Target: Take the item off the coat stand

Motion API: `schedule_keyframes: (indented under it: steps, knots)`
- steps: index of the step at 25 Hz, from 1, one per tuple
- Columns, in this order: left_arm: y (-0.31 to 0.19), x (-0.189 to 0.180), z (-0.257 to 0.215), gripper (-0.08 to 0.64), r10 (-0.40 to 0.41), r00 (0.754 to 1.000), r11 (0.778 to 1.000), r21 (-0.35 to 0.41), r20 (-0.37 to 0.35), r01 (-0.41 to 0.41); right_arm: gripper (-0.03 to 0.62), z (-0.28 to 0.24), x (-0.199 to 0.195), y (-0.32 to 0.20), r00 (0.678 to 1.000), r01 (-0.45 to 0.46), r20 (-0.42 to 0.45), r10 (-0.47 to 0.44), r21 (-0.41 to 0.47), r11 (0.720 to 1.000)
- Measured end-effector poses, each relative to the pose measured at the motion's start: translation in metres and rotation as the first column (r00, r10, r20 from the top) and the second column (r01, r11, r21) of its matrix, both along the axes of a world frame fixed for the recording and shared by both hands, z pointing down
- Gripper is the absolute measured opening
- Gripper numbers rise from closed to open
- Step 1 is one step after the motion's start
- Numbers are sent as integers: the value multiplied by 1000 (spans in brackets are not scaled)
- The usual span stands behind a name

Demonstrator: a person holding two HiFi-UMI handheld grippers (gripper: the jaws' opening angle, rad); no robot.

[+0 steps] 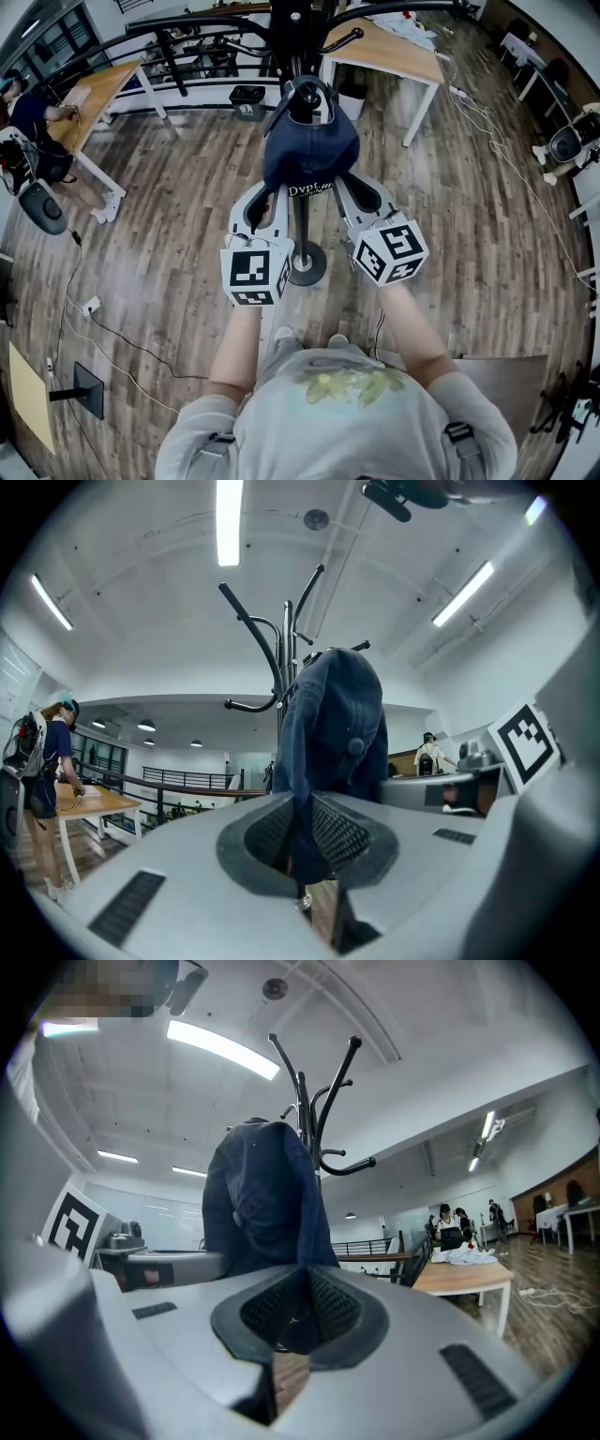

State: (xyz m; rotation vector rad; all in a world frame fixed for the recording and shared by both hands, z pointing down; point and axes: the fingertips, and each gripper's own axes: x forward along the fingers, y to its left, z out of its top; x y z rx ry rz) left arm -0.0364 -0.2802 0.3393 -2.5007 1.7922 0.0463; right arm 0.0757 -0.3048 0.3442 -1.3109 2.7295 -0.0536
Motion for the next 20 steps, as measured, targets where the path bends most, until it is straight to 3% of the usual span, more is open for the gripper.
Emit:
schedule_keyframes:
  steps: [20]
  knots:
    - [31,3,-12,55,33,999,998,56,-5,-33,29,-15,3,32,1000,9,17,-10,59,998]
